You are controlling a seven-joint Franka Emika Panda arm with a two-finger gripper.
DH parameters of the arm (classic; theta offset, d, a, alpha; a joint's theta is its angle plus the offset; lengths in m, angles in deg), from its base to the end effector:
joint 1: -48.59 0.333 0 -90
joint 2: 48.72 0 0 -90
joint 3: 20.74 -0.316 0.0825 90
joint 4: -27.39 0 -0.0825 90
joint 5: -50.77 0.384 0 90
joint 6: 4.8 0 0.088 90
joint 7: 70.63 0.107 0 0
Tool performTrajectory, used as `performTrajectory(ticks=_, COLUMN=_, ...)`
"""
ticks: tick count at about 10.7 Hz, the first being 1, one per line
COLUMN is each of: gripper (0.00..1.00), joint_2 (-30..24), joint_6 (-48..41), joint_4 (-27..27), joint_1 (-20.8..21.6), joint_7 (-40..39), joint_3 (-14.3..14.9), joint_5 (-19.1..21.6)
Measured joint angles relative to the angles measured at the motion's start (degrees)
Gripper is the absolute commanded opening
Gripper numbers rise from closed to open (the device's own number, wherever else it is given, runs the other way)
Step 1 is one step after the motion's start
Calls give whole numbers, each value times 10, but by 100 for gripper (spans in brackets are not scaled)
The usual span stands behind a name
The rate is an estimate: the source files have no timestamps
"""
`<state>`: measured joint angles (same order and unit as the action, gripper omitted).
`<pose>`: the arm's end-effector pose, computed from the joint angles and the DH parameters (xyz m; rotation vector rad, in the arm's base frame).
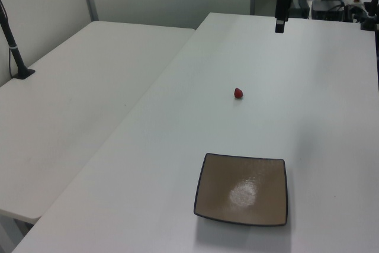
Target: Strawberries on a ceramic plate
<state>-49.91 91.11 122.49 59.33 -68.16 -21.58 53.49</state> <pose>0.5441 0.1163 0.6030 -3.0811 -0.2392 -0.0447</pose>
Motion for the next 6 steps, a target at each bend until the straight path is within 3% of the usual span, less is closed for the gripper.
performTrajectory(ticks=6, gripper=100, joint_2=5, joint_6=5, joint_4=1, joint_1=2, joint_7=0, joint_3=-1, joint_5=0)
